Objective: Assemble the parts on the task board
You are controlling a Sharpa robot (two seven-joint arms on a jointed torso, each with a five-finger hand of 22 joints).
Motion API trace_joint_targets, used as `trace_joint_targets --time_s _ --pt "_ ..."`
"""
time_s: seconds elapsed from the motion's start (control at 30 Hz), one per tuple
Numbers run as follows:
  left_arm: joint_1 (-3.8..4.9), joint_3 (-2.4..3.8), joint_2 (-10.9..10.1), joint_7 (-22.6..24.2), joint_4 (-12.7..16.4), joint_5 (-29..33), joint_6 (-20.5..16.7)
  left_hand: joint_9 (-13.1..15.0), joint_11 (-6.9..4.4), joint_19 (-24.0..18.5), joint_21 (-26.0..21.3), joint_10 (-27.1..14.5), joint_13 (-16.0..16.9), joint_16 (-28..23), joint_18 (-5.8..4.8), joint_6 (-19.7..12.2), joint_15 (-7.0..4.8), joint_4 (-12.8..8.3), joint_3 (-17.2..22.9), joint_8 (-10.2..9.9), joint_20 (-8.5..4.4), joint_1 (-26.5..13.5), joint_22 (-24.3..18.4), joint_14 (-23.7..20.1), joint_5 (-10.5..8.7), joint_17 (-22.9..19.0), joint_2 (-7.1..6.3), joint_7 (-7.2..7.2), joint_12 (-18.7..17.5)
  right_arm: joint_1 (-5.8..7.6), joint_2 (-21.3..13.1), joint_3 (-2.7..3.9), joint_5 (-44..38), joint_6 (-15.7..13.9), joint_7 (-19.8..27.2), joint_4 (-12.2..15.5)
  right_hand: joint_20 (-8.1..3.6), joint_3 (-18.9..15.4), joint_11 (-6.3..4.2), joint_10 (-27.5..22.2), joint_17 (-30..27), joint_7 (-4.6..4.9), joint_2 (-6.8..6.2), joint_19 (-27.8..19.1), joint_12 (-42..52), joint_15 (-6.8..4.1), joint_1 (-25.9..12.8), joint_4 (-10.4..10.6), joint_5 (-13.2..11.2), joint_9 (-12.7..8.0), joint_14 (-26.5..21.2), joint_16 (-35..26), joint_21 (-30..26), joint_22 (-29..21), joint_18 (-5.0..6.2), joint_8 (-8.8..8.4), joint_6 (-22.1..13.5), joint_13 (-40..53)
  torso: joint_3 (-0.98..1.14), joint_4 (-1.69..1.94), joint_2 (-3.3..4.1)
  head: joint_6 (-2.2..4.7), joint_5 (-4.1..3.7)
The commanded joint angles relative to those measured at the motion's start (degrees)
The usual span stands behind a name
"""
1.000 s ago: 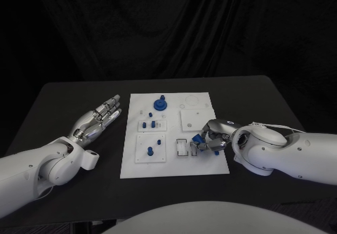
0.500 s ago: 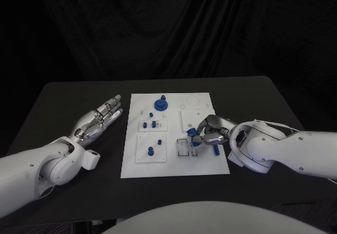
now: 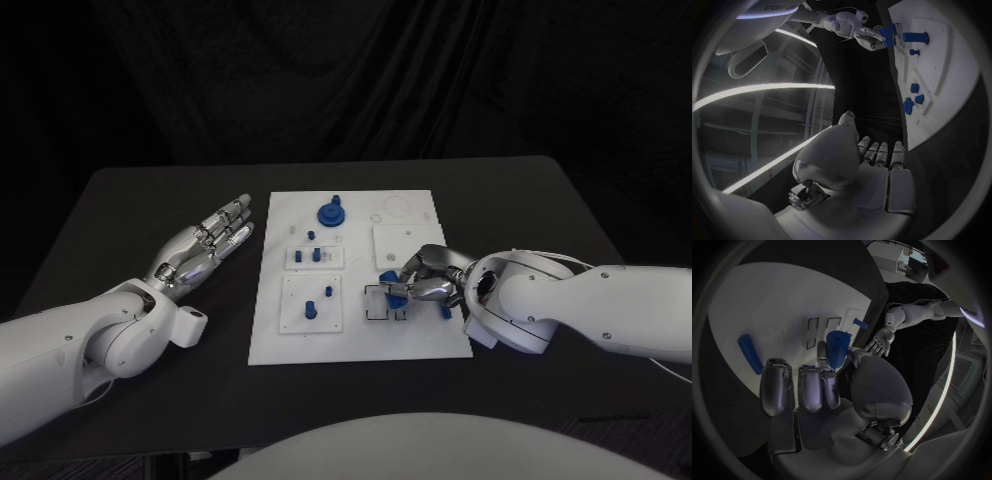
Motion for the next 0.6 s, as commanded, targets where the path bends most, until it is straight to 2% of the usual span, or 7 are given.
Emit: trace_joint_targets --time_s 0.03,0.37,0.47,0.6 --pt "-0.07 0.05 0.1 3.1 0.0 0.1 0.7 0.0 0.39 0.0 -0.2 0.2 -0.1 -0.2 -0.22 0.1 0.45 -0.1 0.2 0.1 0.51 0.5 -0.1 0.0 0.35 -0.1 0.15 0.35 -0.4 -0.21 0.2 -0.01 3.4 1.9 -1.6 -0.3 0.46 3.3 0.54 6.1 0.5 0.2 -0.08 2.7 0.2 0.37 -1.0 -2.9 -0.9 -0.1 3.5 -0.2 -0.1 11.8 -0.65 -0.25 -0.4 15.1 0.06 -0.03 0.06 -0.01 0.15" --pt "-0.07 0.05 0.1 3.0 -0.1 0.1 0.8 0.1 0.35 0.0 -0.2 0.2 -0.1 -0.2 -0.2 0.2 0.47 -0.1 0.3 0.2 0.55 0.6 -0.1 0.0 0.39 -0.1 0.15 0.46 -0.4 -0.34 1.2 -0.02 3.9 2.4 -1.4 -1.1 0.57 2.6 0.71 6.1 0.3 0.41 -0.07 2.6 0.2 0.49 -1.6 -2.4 -1.5 -0.2 3.5 -0.3 -0.3 11.7 -0.6 -0.69 -0.8 15.1 0.04 -0.08 0.03 -0.01 0.58" --pt "-0.07 0.05 0.2 3.0 -0.1 0.1 0.9 0.1 0.33 0.0 -0.2 0.2 -0.1 -0.2 -0.19 0.2 0.49 -0.1 0.3 0.2 0.58 0.6 -0.1 0.0 0.41 -0.1 0.16 0.58 -0.4 -0.34 1.3 -0.02 4.0 2.8 -1.4 -1.3 0.71 2.1 0.91 6.1 0.2 0.65 0.1 2.6 0.2 0.67 -1.9 -2.0 -2.4 -0.6 3.5 -0.4 -0.4 11.7 -0.59 -1.28 -1.2 15.1 0.04 -0.04 0.03 -0.01 0.51" --pt "-0.07 0.05 0.2 2.9 -0.2 0.1 1.0 0.1 0.33 0.0 -0.2 0.2 -0.1 -0.2 -0.19 0.2 0.49 -0.1 0.3 0.2 0.58 0.6 -0.1 0.0 0.41 -0.1 0.16 0.58 -0.4 -0.35 1.5 -0.02 4.0 3.1 -1.1 -1.4 0.91 1.1 1.09 6.1 0.2 0.81 0.39 2.6 0.2 0.85 -2.6 -1.0 -5.1 -1.1 3.5 -0.3 -0.4 11.7 -0.59 -1.78 -1.1 15.1 0.04 0.01 0.03 -0.01 0.53"
